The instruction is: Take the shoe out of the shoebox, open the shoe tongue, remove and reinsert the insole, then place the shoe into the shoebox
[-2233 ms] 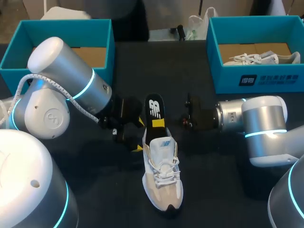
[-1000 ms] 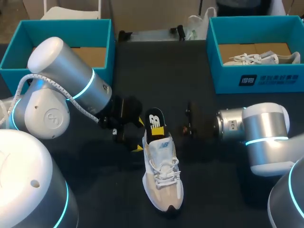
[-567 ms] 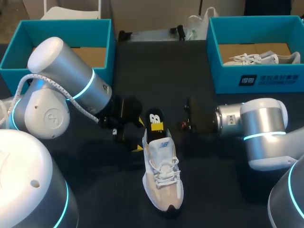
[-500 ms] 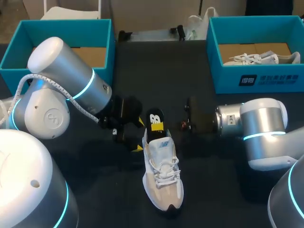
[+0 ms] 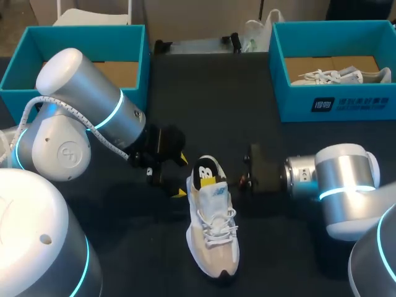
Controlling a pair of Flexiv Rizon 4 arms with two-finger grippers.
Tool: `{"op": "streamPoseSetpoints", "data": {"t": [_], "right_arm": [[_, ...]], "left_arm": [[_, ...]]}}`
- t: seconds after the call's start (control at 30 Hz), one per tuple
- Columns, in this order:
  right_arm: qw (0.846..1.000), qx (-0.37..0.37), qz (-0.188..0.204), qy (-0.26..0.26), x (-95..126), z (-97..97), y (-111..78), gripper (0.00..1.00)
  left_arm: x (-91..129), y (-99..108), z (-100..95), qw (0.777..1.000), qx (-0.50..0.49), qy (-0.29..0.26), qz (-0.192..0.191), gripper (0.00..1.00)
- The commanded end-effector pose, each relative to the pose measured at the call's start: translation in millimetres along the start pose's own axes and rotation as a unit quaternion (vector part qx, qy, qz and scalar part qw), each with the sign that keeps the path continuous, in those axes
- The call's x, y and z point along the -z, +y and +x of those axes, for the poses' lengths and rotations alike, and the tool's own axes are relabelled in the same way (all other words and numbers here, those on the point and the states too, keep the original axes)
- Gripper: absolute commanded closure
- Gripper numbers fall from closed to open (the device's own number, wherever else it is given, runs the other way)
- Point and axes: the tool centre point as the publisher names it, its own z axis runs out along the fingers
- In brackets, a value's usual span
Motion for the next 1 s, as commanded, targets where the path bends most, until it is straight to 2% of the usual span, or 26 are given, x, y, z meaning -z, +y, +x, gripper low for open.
{"op": "streamPoseSetpoints", "data": {"t": [0.03,0.1,0.13,0.5,0.6,0.67,0.77,1.0], "right_arm": [[1.000,0.013,-0.002,-0.001,-1.1,7.7,-3.3,0.66],[1.000,0.024,0.002,0.003,-2.5,10.4,0.1,0.55],[1.000,0.028,0.004,0.003,-3.3,11.7,1.9,0.54],[0.998,0.054,0.014,0.010,-8.0,16.5,23.0,0.61],[0.998,0.054,0.015,0.011,-8.8,14.3,26.5,0.65],[0.998,0.052,0.016,0.011,-9.4,12.3,28.6,0.71],[0.999,0.050,0.015,0.011,-8.5,10.7,30.1,1.00],[0.999,0.031,0.009,0.008,-4.1,3.8,22.0,1.00]], "left_arm": [[-0.7,0.3,-0.4,1.000,0.000,0.000,0.000,0.00],[-0.7,0.3,-0.4,1.000,0.000,0.000,0.000,0.00],[-0.7,0.3,-0.4,1.000,0.000,0.000,0.000,0.00],[-0.7,0.3,-0.4,1.000,0.000,0.000,0.000,0.00],[-0.7,0.3,-0.4,1.000,0.000,0.000,0.000,0.00],[-0.7,0.3,-0.4,1.000,0.000,0.000,0.000,0.00],[-0.7,0.3,-0.4,1.000,0.000,0.000,0.000,0.00],[-0.7,0.3,-0.4,1.000,0.000,0.000,0.000,0.00]]}}
